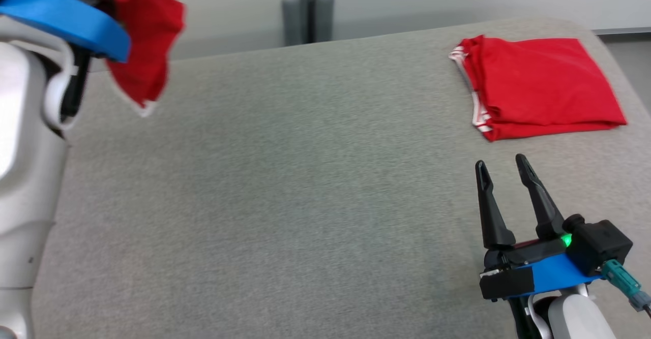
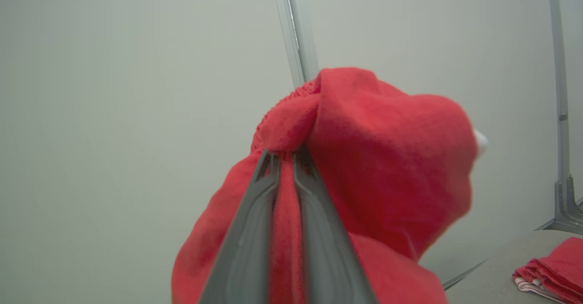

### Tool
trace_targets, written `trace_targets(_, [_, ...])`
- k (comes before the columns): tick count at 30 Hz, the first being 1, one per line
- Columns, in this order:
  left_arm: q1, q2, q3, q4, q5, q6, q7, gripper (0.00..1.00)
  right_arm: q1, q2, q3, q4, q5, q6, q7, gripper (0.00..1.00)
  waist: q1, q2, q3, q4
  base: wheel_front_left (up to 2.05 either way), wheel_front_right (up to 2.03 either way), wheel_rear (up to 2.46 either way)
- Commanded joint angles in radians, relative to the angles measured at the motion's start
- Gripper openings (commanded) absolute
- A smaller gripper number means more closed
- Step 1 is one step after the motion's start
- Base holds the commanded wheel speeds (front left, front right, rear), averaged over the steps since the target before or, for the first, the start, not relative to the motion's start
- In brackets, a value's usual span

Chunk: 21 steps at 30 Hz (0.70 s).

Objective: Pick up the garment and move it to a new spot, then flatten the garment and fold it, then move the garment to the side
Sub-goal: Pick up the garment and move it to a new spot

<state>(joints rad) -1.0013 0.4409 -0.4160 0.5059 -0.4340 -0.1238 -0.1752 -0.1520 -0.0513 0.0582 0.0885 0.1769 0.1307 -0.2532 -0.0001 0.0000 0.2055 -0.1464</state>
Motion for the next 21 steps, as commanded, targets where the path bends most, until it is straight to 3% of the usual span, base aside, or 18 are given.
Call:
trace_targets(1, [0.003, -0.011, -0.019, -0.039, 0.01, 0.006, 0.017, 0.0, 0.014, 0.001, 0.006, 0.011, 0.013, 0.0, -0.007, 1.0, 0.0001, 0.0, -0.034, -0.047, 0.0, 0.0, 0.0])
trace_targets(9, [0.083, -0.074, -0.104, -0.155, 0.013, 0.014, 0.077, 0.0, 0.018, 0.001, 0.014, 0.027, 0.027, 0.0, -0.011, 1.0, 0.0001, 0.0, -0.047, -0.091, 0.0, 0.0, 0.0])
trace_targets(21, [0.289, -0.155, -0.177, -0.141, -0.038, 0.032, 0.057, 0.0, 0.005, 0.001, 0.02, 0.023, 0.041, 0.0, -0.013, 1.0, 0.0001, 0.0, -0.041, -0.065, 0.0, 0.0, 0.0])
